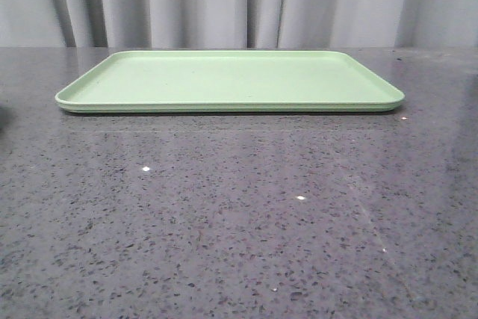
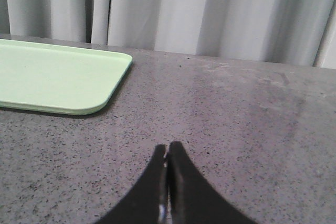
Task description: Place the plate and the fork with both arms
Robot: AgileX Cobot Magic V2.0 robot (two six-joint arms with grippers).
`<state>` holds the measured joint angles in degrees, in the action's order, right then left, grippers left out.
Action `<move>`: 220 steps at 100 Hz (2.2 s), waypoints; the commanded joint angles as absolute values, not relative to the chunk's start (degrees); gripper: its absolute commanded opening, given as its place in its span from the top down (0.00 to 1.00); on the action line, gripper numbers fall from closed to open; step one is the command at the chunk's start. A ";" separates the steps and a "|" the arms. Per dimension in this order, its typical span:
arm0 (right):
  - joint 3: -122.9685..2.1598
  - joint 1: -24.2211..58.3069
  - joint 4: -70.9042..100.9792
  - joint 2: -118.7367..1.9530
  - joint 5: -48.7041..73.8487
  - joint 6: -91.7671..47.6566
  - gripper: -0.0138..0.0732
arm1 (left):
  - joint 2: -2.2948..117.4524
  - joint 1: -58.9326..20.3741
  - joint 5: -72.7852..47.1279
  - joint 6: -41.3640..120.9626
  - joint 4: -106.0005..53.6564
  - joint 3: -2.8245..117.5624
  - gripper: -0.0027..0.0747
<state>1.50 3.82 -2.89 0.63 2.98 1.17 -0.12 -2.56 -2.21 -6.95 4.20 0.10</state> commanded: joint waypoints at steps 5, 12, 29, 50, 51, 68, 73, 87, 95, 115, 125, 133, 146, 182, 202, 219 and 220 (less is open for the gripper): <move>1.22 3.48 -2.65 1.98 -1.77 1.01 0.98 | -1.95 -2.57 2.82 -7.38 4.08 -0.73 0.99; 1.22 3.48 -2.65 1.98 -1.77 1.01 0.98 | -1.95 -2.57 2.82 -7.38 4.08 -0.73 0.99; 1.22 3.48 -2.65 1.98 -1.77 1.01 0.98 | -1.95 -2.57 2.82 -7.38 4.08 -0.73 0.99; 1.22 3.48 -2.65 1.98 -1.77 1.01 0.98 | -1.95 -2.57 2.82 -7.38 4.08 -0.73 0.99; 1.22 3.48 -2.65 1.98 -1.77 1.01 0.98 | -1.95 -2.57 2.82 -7.38 4.08 -0.73 0.99; 1.22 3.48 -2.65 1.98 -2.49 1.01 0.98 | -1.95 -2.57 4.74 -7.38 4.08 -0.73 0.99; 1.22 3.48 -2.65 1.98 -3.79 1.01 0.98 | -1.95 -2.57 5.25 -7.38 4.08 -0.49 0.99; 1.15 3.48 -2.65 1.98 -11.56 1.01 0.98 | -1.95 -2.57 4.09 -7.38 4.08 1.12 0.99; 0.60 3.48 -2.65 1.92 -14.56 1.01 0.98 | -1.95 -2.57 0.48 -7.38 3.85 3.68 0.99; -8.48 3.48 -2.40 0.05 -1.45 1.01 0.98 | 0.96 -2.57 -10.56 -7.38 2.18 13.65 0.99; -15.98 3.48 -1.86 -3.53 8.46 1.01 0.98 | 4.28 -2.57 -17.52 -7.38 2.18 20.17 0.99; -21.61 3.48 -1.81 -7.67 15.30 1.01 0.98 | 7.80 -2.57 -23.84 -7.38 2.18 25.87 0.99; -28.71 3.48 -1.74 -14.50 23.35 1.01 0.98 | 14.73 -2.57 -33.75 -7.38 2.18 33.82 0.99; -40.67 3.48 6.03 -29.63 39.86 1.01 0.98 | 29.20 -2.57 -51.14 -7.38 -1.80 49.91 0.99; -40.61 3.48 6.43 -31.43 40.09 1.01 0.98 | 30.85 -2.57 -53.46 -7.38 -2.50 50.27 0.99; -40.55 3.48 6.43 -31.43 39.99 1.01 0.98 | 30.85 -2.57 -53.60 -7.38 -2.18 50.27 0.99; -40.55 3.48 6.43 -31.43 39.99 1.01 0.98 | 30.85 -2.57 -53.60 -7.38 -2.18 50.27 0.99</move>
<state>-38.55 3.82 6.14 -30.69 43.55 1.17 30.13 -2.56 -56.74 -6.95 -1.94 48.41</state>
